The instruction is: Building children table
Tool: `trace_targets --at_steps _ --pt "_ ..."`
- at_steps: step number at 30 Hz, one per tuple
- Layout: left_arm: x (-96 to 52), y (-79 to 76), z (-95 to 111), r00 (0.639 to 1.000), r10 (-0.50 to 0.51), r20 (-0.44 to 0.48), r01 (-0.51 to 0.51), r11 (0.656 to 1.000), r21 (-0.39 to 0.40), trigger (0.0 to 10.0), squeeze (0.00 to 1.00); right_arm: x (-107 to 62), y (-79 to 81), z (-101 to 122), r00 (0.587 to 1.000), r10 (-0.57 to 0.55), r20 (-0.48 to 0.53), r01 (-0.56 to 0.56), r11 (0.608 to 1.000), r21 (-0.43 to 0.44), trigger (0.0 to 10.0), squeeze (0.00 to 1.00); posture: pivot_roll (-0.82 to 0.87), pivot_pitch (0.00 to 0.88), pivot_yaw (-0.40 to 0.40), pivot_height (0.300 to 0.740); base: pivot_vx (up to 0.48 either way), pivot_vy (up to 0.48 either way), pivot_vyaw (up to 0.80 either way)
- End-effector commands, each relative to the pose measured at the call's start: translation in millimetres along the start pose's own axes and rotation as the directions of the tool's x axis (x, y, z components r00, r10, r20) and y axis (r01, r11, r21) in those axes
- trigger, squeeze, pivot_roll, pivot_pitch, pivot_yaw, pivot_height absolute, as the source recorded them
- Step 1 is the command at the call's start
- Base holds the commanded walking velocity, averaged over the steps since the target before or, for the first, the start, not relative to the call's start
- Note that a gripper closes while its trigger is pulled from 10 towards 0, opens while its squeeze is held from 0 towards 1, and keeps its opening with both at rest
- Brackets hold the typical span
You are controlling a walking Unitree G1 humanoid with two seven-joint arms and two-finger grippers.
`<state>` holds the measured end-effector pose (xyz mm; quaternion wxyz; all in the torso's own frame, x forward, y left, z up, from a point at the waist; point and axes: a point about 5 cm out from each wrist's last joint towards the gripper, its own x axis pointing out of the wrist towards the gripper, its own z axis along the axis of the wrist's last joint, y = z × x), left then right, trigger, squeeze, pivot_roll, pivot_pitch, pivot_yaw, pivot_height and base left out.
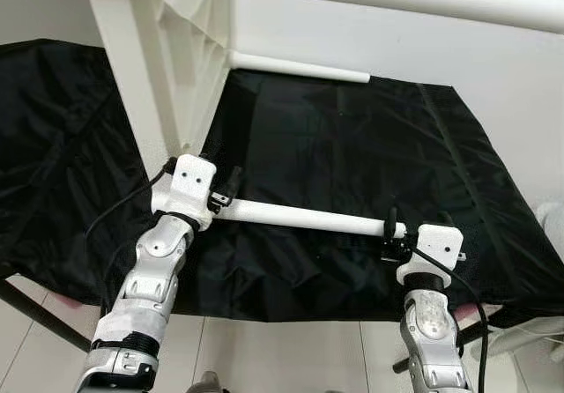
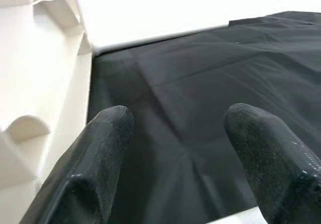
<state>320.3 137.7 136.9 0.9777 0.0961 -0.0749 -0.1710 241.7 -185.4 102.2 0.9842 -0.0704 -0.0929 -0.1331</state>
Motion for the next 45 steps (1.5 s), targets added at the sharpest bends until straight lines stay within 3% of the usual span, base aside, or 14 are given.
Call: trace_targets --at_steps 1,17,18,21,22,23,24,28,29,35,36,37,39,45 --pt "-1.7 -0.8 1.9 1.000 -0.013 0.015 0.013 0.999 0.031 10.0 0.00 0.8 -1.0 -1.9 1.000 -0.005 -0.007 0.005 1.000 0.004 10.0 0.00 0.10 0.025 -0.051 0.740 0.000 0.000 0.00" --pt "-7.3 -7.4 4.2 0.996 -0.077 0.045 0.074 0.996 0.052 10.0 0.00 0.8 -7.8 -4.8 0.998 -0.021 -0.053 0.024 0.998 0.054 10.0 0.00 0.10 0.024 -0.038 0.740 0.000 0.000 0.00" --pt "-8.2 -7.1 4.7 0.996 -0.077 0.046 0.075 0.996 0.042 10.0 0.00 -0.7 -11.0 -4.0 0.998 -0.039 -0.046 0.042 0.998 0.054 10.0 0.89 0.10 0.023 -0.035 0.740 0.000 0.000 0.00" --pt "-8.3 -7.0 4.7 0.996 -0.076 0.046 0.075 0.996 0.040 10.0 0.00 -1.0 -11.6 -4.1 0.998 -0.044 -0.047 0.047 0.997 0.055 10.0 0.89 0.10 0.023 -0.035 0.740 0.000 0.000 0.00" --pt "-8.3 -7.1 5.1 0.995 -0.085 0.044 0.084 0.996 0.029 10.0 0.00 -0.8 -11.6 -2.6 0.999 -0.034 -0.035 0.036 0.998 0.049 10.0 1.00 0.09 0.022 -0.008 0.740 0.000 0.000 0.00" --pt "-8.1 -8.2 5.7 0.993 -0.108 0.040 0.108 0.994 0.007 10.0 0.00 -0.5 -10.8 0.0 1.000 -0.012 -0.017 0.013 0.998 0.065 10.0 1.00 0.09 0.022 -0.008 0.740 0.000 0.000 0.00" --pt "-7.8 -10.2 6.3 0.990 -0.136 0.044 0.136 0.991 -0.009 10.0 0.87 0.1 -10.8 1.9 1.000 -0.006 -0.003 0.007 0.998 0.068 10.0 1.00 0.08 0.021 0.008 0.740 0.000 0.000 0.00" --pt "-7.7 -12.5 7.0 0.985 -0.165 0.051 0.167 0.986 -0.024 10.0 0.87 0.9 -11.2 3.8 1.000 -0.005 0.007 0.004 0.997 0.071 10.0 1.00 0.08 0.021 0.008 0.740 0.000 0.000 0.00" --pt "-7.6 -13.1 8.3 0.982 -0.178 0.059 0.179 0.984 -0.020 10.0 1.00 1.7 -9.9 6.1 1.000 0.009 0.020 -0.010 0.997 0.078 10.0 1.00 0.07 0.016 0.033 0.740 0.000 0.000 0.00" --pt "-5.1 -12.4 7.2 0.984 -0.174 0.048 0.172 0.984 0.042 10.0 1.00 3.0 -5.5 9.9 0.999 0.032 0.043 -0.033 0.998 0.045 10.0 1.00 0.05 0.010 0.061 0.740 0.000 0.000 0.00" --pt "-3.9 -12.8 5.3 0.985 -0.169 0.044 0.167 0.985 0.038 10.0 0.00 3.3 -3.4 9.3 0.998 0.037 0.050 -0.039 0.999 0.028 10.0 0.60 0.05 0.008 0.064 0.740 0.000 0.000 0.00" --pt "-2.8 -13.4 2.5 0.986 -0.158 0.043 0.158 0.987 0.002 10.0 0.00 3.2 -0.3 7.8 0.998 0.042 0.053 -0.042 0.999 0.006 10.0 0.00 0.04 0.004 0.065 0.740 0.000 0.000 0.00" --pt "-2.1 -13.9 0.6 0.987 -0.153 0.042 0.154 0.988 -0.027 10.0 0.00 3.1 1.7 6.7 0.997 0.046 0.054 -0.045 0.999 -0.007 10.0 0.00 0.04 0.004 0.065 0.740 0.000 0.000 0.00" --pt "1.4 -22.1 -9.7 0.994 -0.099 0.044 0.102 0.992 -0.077 10.0 0.00 -3.0 10.9 0.2 1.000 0.028 0.015 -0.029 0.996 0.081 10.0 0.00 0.03 0.000 0.007 0.740 0.000 0.000 0.00"
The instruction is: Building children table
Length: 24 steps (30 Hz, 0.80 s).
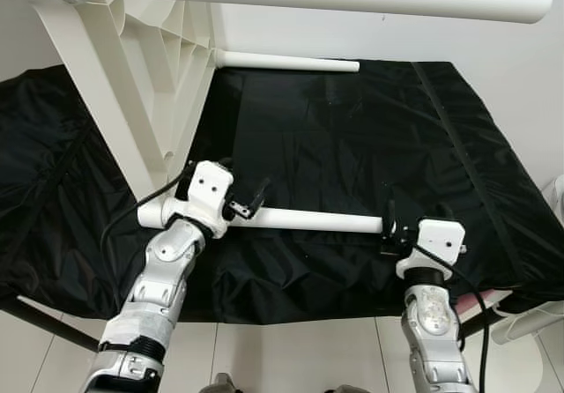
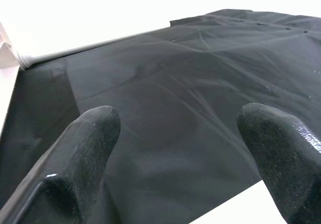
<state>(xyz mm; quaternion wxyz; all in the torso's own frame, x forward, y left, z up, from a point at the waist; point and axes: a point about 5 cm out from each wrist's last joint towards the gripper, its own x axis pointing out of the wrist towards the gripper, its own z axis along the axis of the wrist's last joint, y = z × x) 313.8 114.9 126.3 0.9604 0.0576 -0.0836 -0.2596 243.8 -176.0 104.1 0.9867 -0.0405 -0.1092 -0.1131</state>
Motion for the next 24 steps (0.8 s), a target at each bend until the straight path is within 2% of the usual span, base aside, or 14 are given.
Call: trace_targets --at_steps 1,9,10,14,16,17,20,24 --pt "1.8 4.2 -3.6 0.996 0.094 0.003 -0.094 0.996 -0.008 10.0 0.00 -4.0 2.4 -3.6 1.000 -0.011 -0.021 0.012 1.000 0.028 10.0 0.00 0.03 0.000 -0.003 0.740 0.000 0.000 0.00" --pt "9.9 3.9 -2.2 0.990 0.140 0.009 -0.140 0.990 -0.005 10.0 0.00 -3.9 4.6 -3.7 1.000 -0.012 -0.026 0.013 1.000 0.013 10.0 0.00 0.02 0.000 -0.011 0.740 0.000 0.000 0.00" --pt "12.7 0.5 -2.1 0.993 0.115 0.022 -0.115 0.993 -0.018 10.0 0.00 -1.9 4.9 -1.1 1.000 -0.025 0.008 0.025 0.998 -0.049 10.0 0.00 0.01 0.000 -0.006 0.740 0.000 0.000 0.00" --pt "13.5 -0.6 -2.0 0.994 0.104 0.038 -0.103 0.995 -0.013 10.0 0.00 -1.0 5.4 0.4 0.999 -0.033 0.024 0.035 0.996 -0.077 10.0 0.00 0.01 0.000 -0.006 0.740 0.000 0.000 0.00" --pt "14.0 1.1 -3.1 0.990 0.130 0.046 -0.130 0.992 -0.008 10.0 0.00 -0.7 5.8 -0.8 0.999 -0.043 0.007 0.043 0.999 -0.028 10.0 0.00 0.01 0.000 -0.011 0.740 0.000 0.000 0.00" --pt "15.8 1.5 -4.7 0.990 0.134 0.039 -0.133 0.991 -0.030 10.0 0.00 0.3 5.7 -1.1 0.998 -0.057 0.014 0.057 0.998 -0.012 10.0 0.00 0.01 0.000 -0.011 0.740 0.000 0.000 0.00" --pt "19.7 0.8 -5.3 0.991 0.127 0.030 -0.126 0.992 -0.033 10.0 0.00 2.1 7.9 -4.4 1.000 -0.018 -0.008 0.018 1.000 -0.005 10.0 0.00 0.01 0.000 -0.012 0.740 0.000 0.000 0.00" --pt "23.8 -1.1 -3.0 0.993 0.108 0.043 -0.106 0.994 -0.038 10.0 0.00 3.0 7.6 -8.4 1.000 -0.024 -0.020 0.024 1.000 -0.021 10.0 0.00 0.01 0.000 -0.018 0.740 0.000 0.000 0.00"
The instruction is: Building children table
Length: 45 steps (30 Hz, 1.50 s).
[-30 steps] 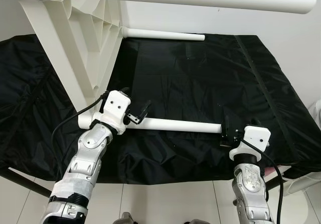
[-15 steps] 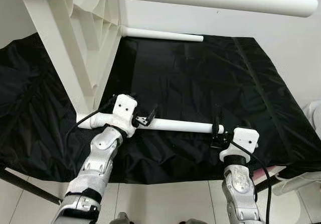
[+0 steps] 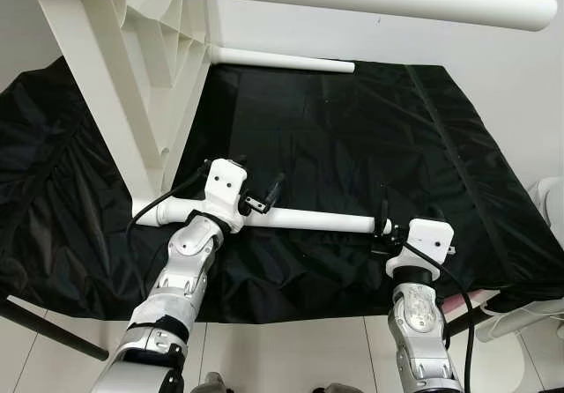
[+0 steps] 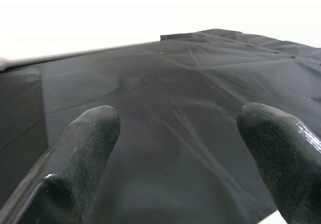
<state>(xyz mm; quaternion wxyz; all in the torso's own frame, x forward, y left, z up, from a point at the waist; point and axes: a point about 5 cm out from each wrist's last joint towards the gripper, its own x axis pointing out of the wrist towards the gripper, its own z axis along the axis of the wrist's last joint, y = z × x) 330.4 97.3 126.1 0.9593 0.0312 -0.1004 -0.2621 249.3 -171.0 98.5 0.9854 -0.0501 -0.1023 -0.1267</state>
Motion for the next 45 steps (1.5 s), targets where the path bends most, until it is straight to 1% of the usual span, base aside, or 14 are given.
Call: trace_targets --at_steps 1,5,8,12,17,20,24,26,28,30,35,36,38,45 --pt "0.7 5.9 -0.6 0.994 0.106 0.001 -0.106 0.994 0.009 10.0 0.00 0.1 1.3 -2.4 1.000 0.001 -0.008 -0.001 1.000 0.003 10.0 0.00 0.01 0.000 -0.018 0.740 0.000 0.000 0.00" --pt "1.6 2.8 -1.8 0.995 0.100 0.004 -0.100 0.995 -0.004 10.0 0.00 0.1 -0.8 -2.2 1.000 -0.001 -0.005 0.001 1.000 0.000 10.0 0.00 0.01 0.000 -0.016 0.740 0.000 0.000 0.00" --pt "3.8 6.0 -1.9 0.991 0.134 0.000 -0.134 0.990 -0.037 10.0 0.00 1.6 -3.8 -2.2 1.000 -0.014 0.001 0.014 1.000 -0.014 10.0 0.00 0.01 0.000 -0.010 0.740 0.000 0.000 0.00" --pt "5.8 8.5 -0.5 0.989 0.149 0.005 -0.149 0.989 -0.021 10.0 0.00 4.3 -5.2 -1.2 1.000 -0.020 0.009 0.020 1.000 -0.013 10.0 0.00 0.01 0.000 -0.009 0.740 0.000 0.000 0.00" --pt "8.0 12.0 4.0 0.985 0.169 0.021 -0.169 0.985 -0.021 10.0 0.00 7.5 -6.8 1.5 0.999 -0.029 0.022 0.030 0.999 -0.012 10.0 0.00 0.02 0.000 -0.014 0.740 0.000 0.000 0.00" --pt "9.3 9.2 3.5 0.984 0.179 0.024 -0.179 0.983 0.024 10.0 0.00 10.4 -6.6 1.8 0.999 -0.026 0.024 0.027 1.000 -0.012 10.0 0.00 0.02 0.000 -0.018 0.740 0.000 0.000 0.00" --pt "13.2 5.2 4.2 0.984 0.176 0.028 -0.177 0.984 0.024 10.0 0.00 13.3 -5.0 2.3 0.999 -0.015 0.029 0.015 1.000 -0.012 10.0 0.00 0.03 0.000 -0.018 0.740 0.000 0.000 0.00" --pt "15.4 4.5 5.9 0.985 0.173 0.030 -0.173 0.985 0.002 10.0 0.00 14.2 -3.9 3.0 0.999 -0.014 0.034 0.015 1.000 -0.011 10.0 0.00 0.03 0.000 -0.014 0.740 0.000 0.000 0.00" --pt "15.7 4.5 6.1 0.985 0.172 0.030 -0.172 0.985 -0.003 10.0 0.00 14.3 -3.8 3.1 0.999 -0.015 0.034 0.015 1.000 -0.012 10.0 0.00 0.03 0.000 -0.014 0.740 0.000 0.000 0.00" --pt "15.4 4.7 6.0 0.985 0.170 0.029 -0.170 0.985 -0.004 10.0 0.00 14.0 -3.6 3.1 0.999 -0.016 0.035 0.017 1.000 -0.012 10.0 0.00 0.03 0.000 -0.008 0.740 0.000 0.000 0.00" --pt "8.2 8.5 3.4 0.986 0.164 0.030 -0.165 0.986 0.030 10.0 0.00 7.7 -4.3 -0.1 0.999 -0.029 0.021 0.029 1.000 -0.012 10.0 0.00 0.03 0.000 0.000 0.740 0.000 0.000 0.00" --pt "6.3 9.5 2.2 0.987 0.160 0.026 -0.161 0.987 0.027 10.0 0.00 6.0 -5.0 -1.0 0.999 -0.032 0.016 0.033 0.999 -0.013 10.0 0.00 0.03 0.000 -0.002 0.740 0.000 0.000 0.00" --pt "4.6 10.9 -0.8 0.988 0.157 0.006 -0.157 0.986 0.049 10.0 0.00 4.7 -5.6 -1.4 0.999 -0.034 0.014 0.034 0.999 -0.014 10.0 0.00 0.03 0.000 -0.005 0.740 0.000 0.000 0.00" --pt "5.2 12.2 -0.6 0.987 0.161 0.009 -0.161 0.986 0.037 10.0 0.00 6.2 -3.7 -0.9 0.999 -0.028 0.015 0.028 1.000 -0.013 10.0 0.00 0.03 0.000 -0.004 0.740 0.000 0.000 0.00"
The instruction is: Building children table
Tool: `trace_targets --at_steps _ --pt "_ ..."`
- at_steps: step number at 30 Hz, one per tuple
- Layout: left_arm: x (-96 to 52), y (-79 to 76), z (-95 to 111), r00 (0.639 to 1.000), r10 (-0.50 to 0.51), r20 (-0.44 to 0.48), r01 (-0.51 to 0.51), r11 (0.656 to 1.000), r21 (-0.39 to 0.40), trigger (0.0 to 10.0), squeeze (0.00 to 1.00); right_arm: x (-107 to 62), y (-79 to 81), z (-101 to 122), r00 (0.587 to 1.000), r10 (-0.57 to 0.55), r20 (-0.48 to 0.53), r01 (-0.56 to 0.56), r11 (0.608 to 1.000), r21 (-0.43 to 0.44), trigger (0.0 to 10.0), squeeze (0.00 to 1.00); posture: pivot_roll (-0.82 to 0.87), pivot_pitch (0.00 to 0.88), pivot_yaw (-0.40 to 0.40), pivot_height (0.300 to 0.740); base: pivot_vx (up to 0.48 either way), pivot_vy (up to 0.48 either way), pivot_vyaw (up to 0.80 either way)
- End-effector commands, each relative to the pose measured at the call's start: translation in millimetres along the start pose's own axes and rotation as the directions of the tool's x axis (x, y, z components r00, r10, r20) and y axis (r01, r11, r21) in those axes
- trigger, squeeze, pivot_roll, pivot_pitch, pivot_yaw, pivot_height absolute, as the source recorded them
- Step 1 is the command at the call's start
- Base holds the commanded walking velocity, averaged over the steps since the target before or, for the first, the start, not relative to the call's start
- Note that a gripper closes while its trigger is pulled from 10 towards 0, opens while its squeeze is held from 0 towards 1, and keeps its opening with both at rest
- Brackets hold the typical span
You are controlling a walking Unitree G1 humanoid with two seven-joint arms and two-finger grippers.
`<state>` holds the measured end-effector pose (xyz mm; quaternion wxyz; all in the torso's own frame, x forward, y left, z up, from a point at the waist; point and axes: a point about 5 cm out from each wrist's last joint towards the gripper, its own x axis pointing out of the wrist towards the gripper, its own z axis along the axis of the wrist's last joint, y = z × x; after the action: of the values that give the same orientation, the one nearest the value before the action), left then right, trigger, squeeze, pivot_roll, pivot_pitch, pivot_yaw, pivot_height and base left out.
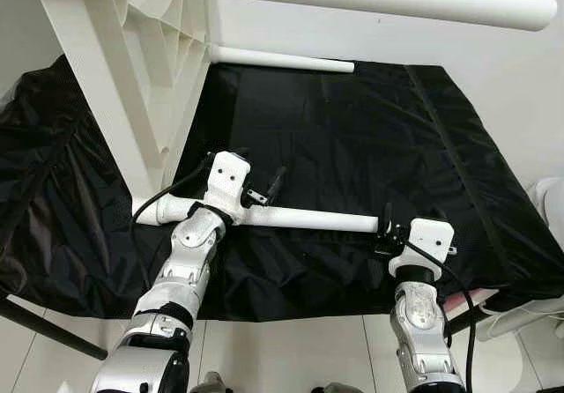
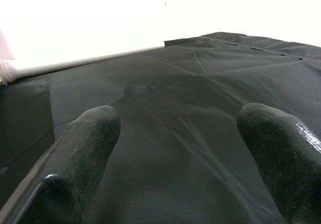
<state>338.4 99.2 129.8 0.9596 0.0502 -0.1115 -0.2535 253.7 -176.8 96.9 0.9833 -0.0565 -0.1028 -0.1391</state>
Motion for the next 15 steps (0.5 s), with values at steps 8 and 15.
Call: trace_targets --at_steps 8,15 --pt "-2.1 5.7 -3.7 0.988 0.153 -0.012 -0.153 0.988 0.002 10.0 0.00 0.3 0.7 2.6 1.000 -0.004 0.014 0.004 1.000 0.001 10.0 0.00 0.03 0.000 -0.003 0.740 0.000 0.000 0.00" --pt "-6.9 2.5 -9.1 0.990 0.133 -0.038 -0.134 0.991 -0.012 10.0 0.00 -2.2 0.3 1.7 1.000 -0.012 0.008 0.012 1.000 0.007 10.0 0.00 0.04 0.000 -0.010 0.740 0.000 0.000 0.00"
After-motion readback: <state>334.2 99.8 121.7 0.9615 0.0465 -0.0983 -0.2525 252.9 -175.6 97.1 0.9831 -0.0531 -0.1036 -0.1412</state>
